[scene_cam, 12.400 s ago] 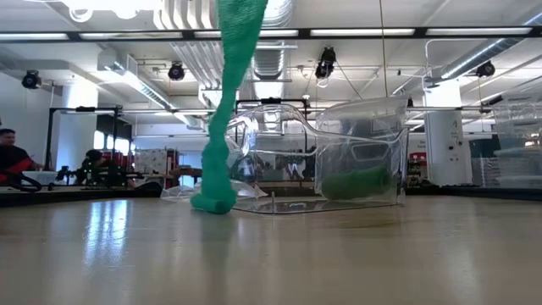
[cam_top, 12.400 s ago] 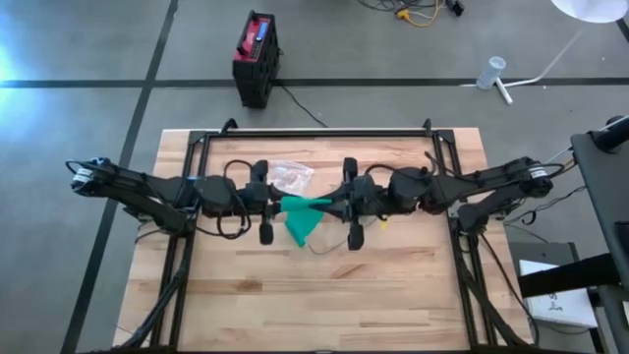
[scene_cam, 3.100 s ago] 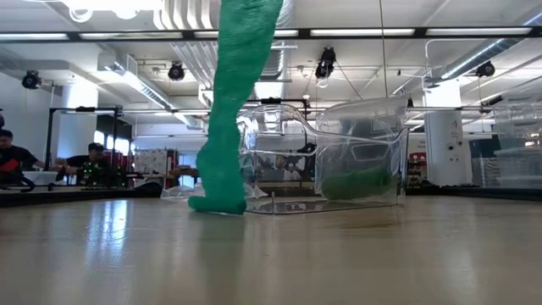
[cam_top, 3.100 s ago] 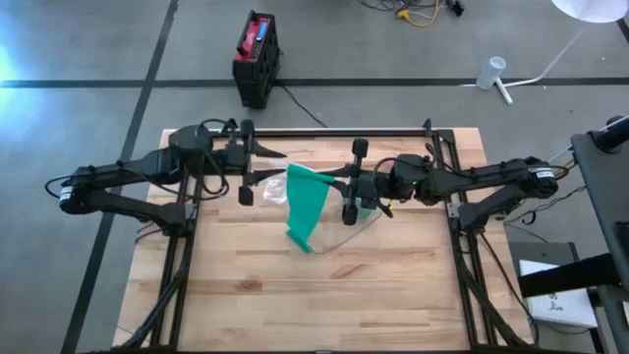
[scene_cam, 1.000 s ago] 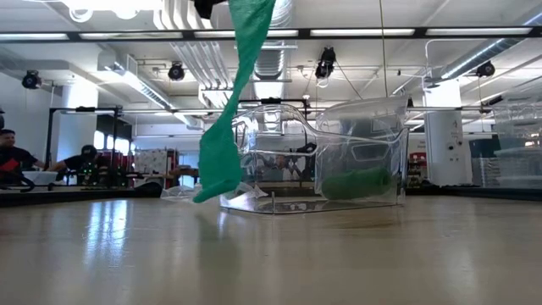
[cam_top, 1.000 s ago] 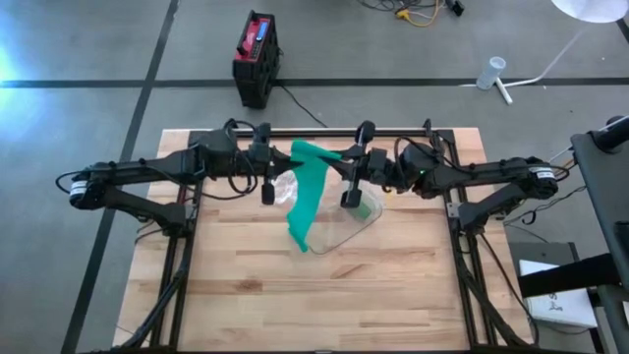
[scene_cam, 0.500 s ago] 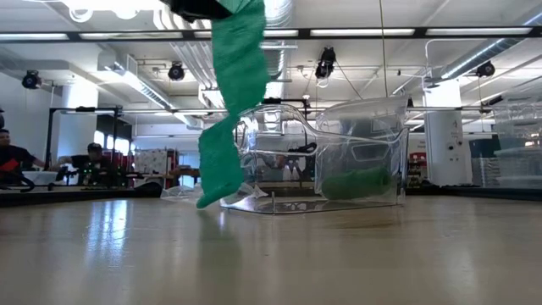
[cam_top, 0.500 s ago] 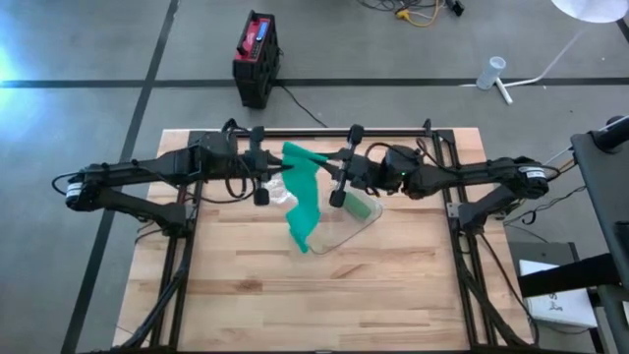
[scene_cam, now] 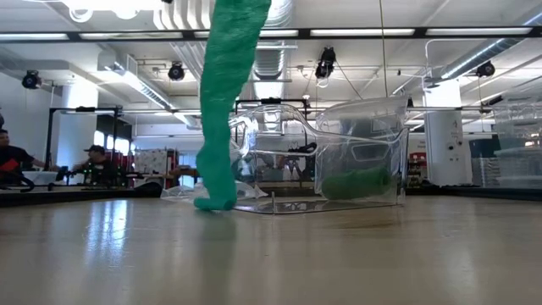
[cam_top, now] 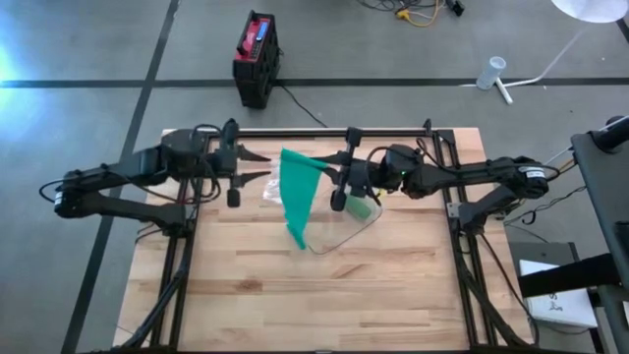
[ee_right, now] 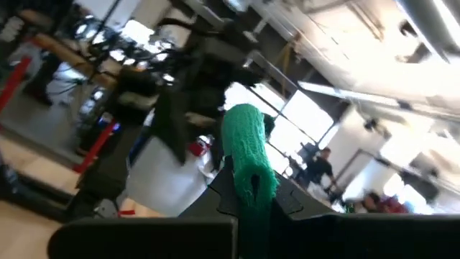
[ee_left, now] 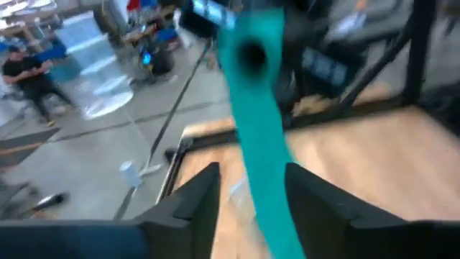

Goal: Roll bandage
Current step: Roll the dark green bandage

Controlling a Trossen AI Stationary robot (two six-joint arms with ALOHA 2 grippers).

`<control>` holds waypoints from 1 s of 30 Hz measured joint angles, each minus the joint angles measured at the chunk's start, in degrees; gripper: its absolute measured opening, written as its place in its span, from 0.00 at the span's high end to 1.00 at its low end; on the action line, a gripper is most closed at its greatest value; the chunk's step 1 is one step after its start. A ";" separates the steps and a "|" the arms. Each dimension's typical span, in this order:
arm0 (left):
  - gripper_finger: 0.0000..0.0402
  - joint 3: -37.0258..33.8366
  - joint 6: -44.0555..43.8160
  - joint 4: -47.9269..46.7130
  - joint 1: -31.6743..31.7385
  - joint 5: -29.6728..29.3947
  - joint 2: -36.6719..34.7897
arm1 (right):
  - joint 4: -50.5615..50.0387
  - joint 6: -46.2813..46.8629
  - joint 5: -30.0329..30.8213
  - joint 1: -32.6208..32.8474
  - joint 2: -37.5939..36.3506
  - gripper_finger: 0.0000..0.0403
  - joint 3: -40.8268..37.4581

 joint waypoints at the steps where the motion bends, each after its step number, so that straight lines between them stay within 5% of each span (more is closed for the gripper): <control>1: 0.63 0.02 -1.37 1.41 0.07 1.33 -0.06 | -0.40 -0.91 -0.75 0.00 0.00 0.98 0.02; 15: 0.22 3.67 -29.05 7.33 0.94 14.29 5.09 | -2.55 -19.90 -1.95 0.00 0.28 0.98 0.56; 30: 0.14 14.37 -24.36 0.63 3.30 11.17 9.13 | -4.73 -32.01 -1.75 0.28 0.37 0.98 1.60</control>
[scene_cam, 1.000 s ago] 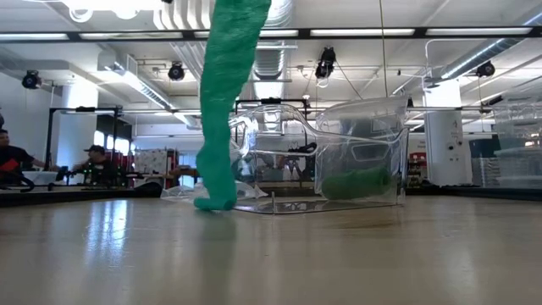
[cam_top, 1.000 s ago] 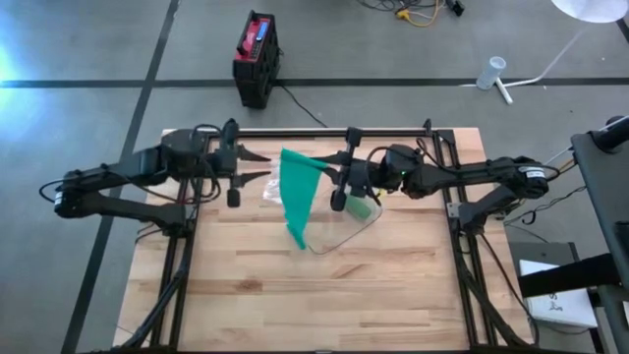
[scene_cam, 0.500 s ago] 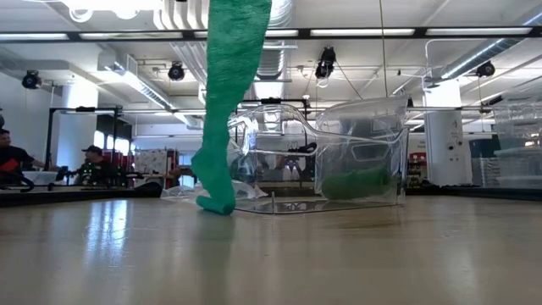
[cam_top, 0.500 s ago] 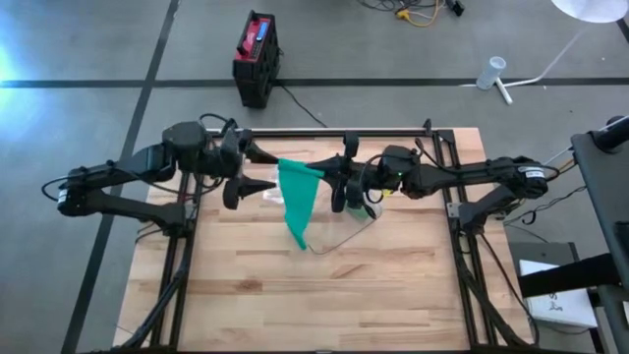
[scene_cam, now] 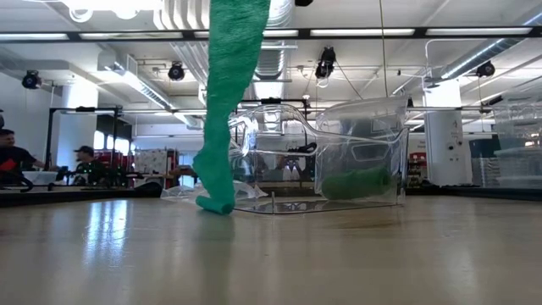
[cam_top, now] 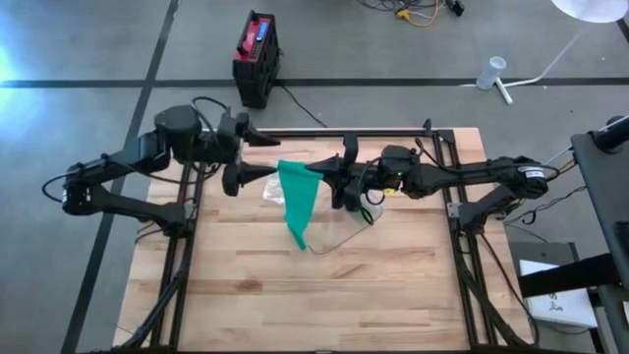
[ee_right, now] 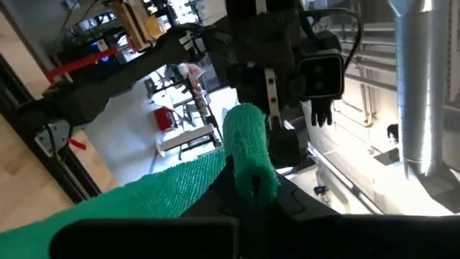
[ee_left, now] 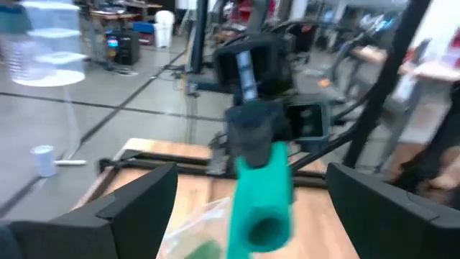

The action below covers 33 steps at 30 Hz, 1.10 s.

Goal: Roll bandage
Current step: Roll the dark green bandage

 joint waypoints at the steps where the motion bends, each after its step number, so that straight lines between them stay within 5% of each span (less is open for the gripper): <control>1: 0.14 0.01 1.21 -0.25 0.00 -0.90 0.17 | -0.05 -0.52 0.00 -0.02 0.00 0.98 0.00; 16: 0.18 -0.49 4.14 -0.27 0.00 -3.83 0.98 | -2.95 -17.21 0.16 0.00 0.00 0.98 0.00; 25: 0.11 -0.95 4.15 -1.72 0.00 -3.81 1.44 | -2.49 -20.12 0.70 0.00 0.00 0.98 0.00; 33: 0.10 -0.24 3.42 -2.41 0.15 -3.79 2.50 | -2.55 -36.00 4.75 0.00 0.02 0.98 -0.02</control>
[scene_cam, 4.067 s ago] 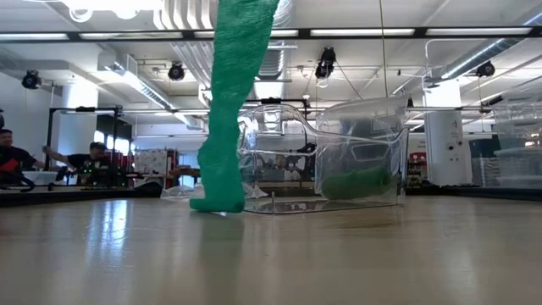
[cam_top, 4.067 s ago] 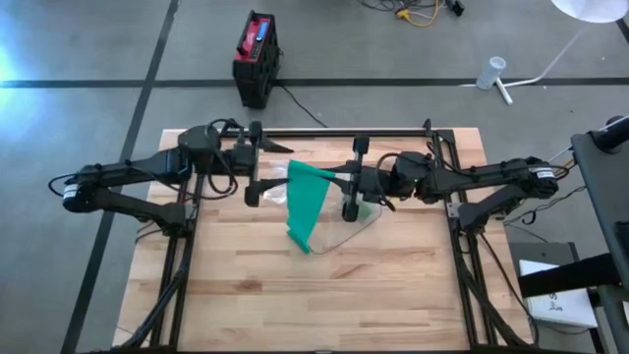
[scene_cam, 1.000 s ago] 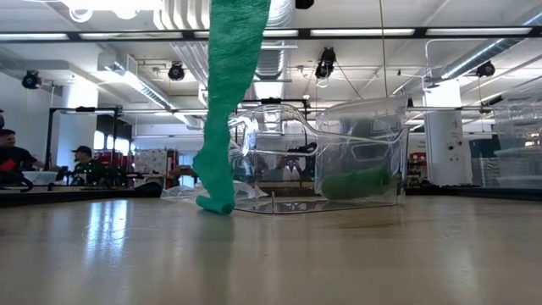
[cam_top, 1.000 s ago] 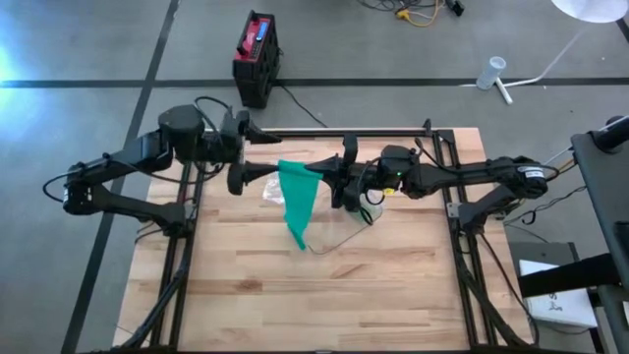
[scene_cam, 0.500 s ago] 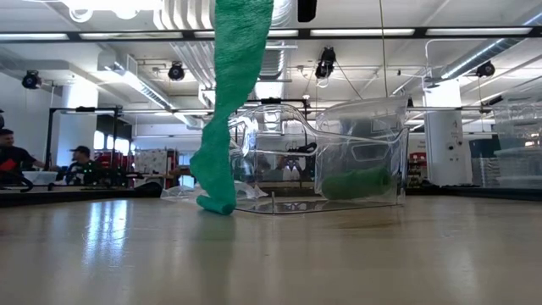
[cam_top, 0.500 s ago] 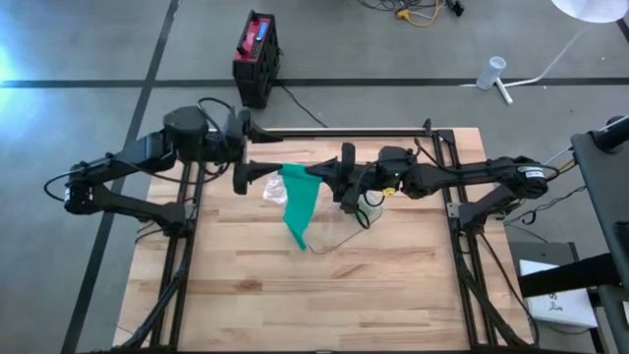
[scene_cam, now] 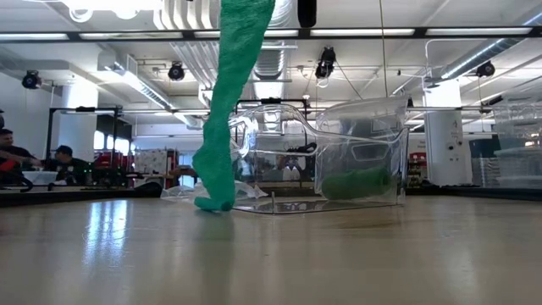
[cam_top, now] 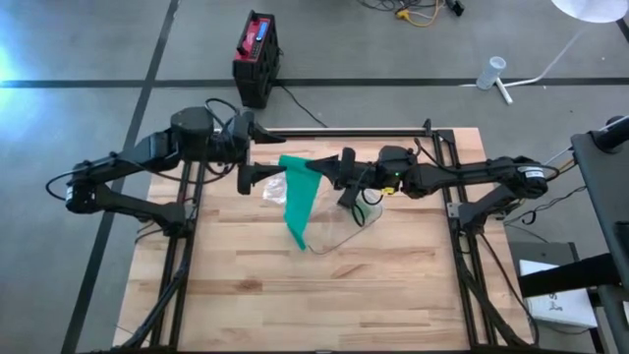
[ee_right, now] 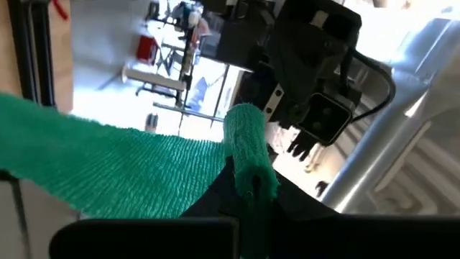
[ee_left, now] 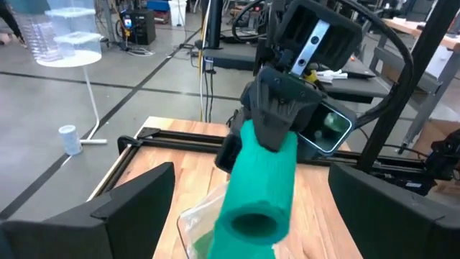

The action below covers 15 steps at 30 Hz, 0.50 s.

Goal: Roll bandage
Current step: Roll the dark green bandage

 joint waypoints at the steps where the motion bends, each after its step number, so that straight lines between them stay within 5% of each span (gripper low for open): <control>1: 0.11 -0.11 0.26 -0.11 0.00 0.01 0.01 | 0.02 -1.35 0.38 0.00 0.00 0.98 0.00; 15: 0.13 -0.30 4.49 -0.31 0.43 4.31 3.25 | 0.02 -13.29 1.35 0.40 0.04 0.98 -0.02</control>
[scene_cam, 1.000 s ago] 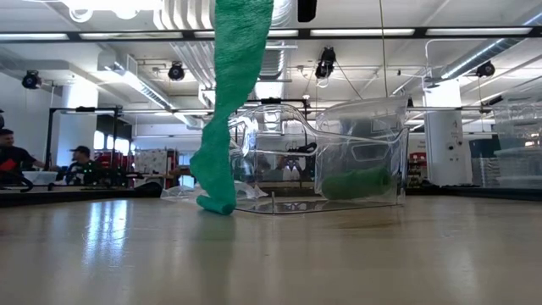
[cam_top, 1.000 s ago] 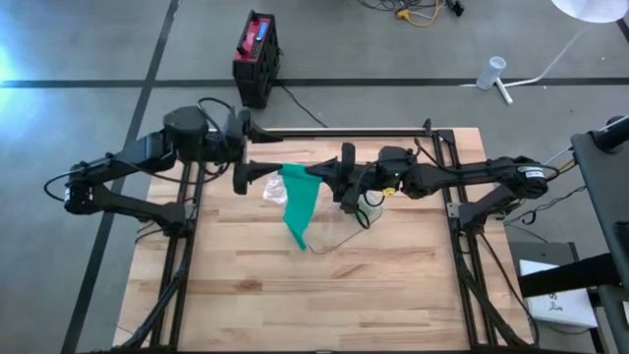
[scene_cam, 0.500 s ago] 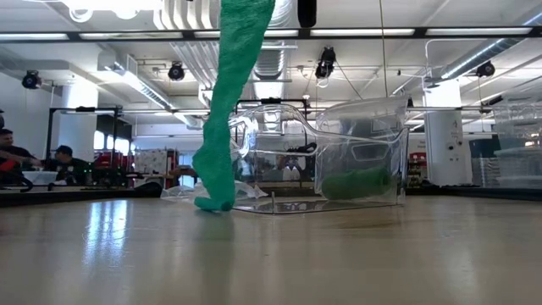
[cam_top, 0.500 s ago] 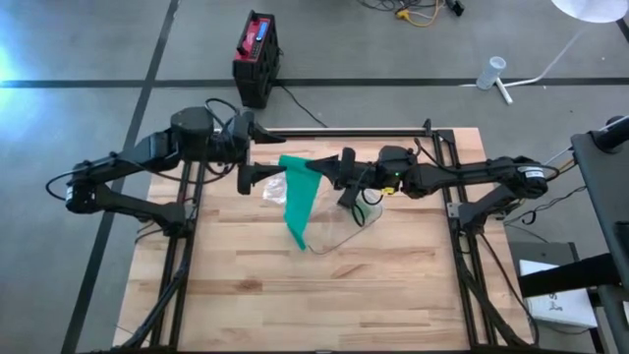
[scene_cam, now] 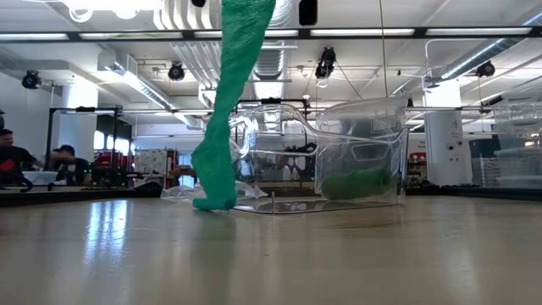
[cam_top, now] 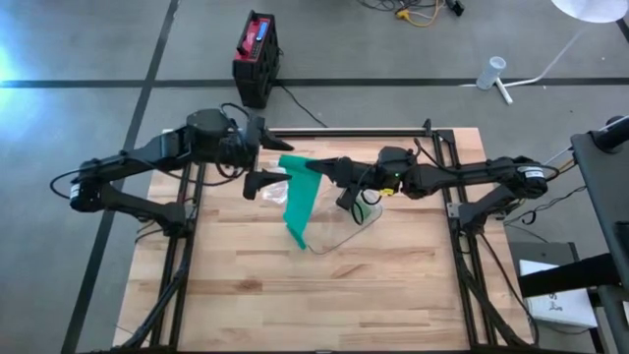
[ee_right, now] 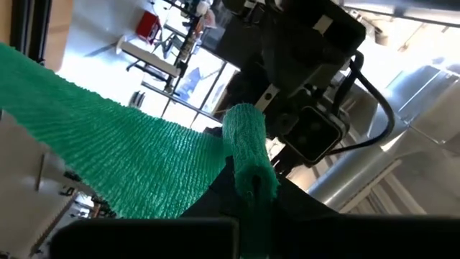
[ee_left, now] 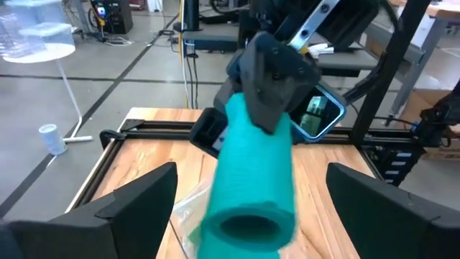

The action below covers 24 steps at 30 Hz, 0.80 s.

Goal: Roll bandage
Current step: Roll the dark green bandage

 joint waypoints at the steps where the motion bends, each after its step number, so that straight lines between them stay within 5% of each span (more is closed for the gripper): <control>1: 0.14 0.00 0.14 -0.01 0.04 -0.01 0.23 | 0.00 -0.14 0.00 0.11 0.00 0.98 0.00; 9: 0.33 0.00 -1.44 -0.19 0.55 -0.05 1.08 | 0.00 -0.24 0.00 0.37 0.00 0.98 0.00; 19: 0.94 -0.02 -0.51 -0.90 0.62 0.15 1.77 | -1.89 -0.13 0.40 0.32 0.02 0.95 -0.02; 24: 0.93 -0.09 1.21 -1.76 0.67 0.01 1.06 | -2.97 11.87 0.29 1.35 0.02 0.78 -0.02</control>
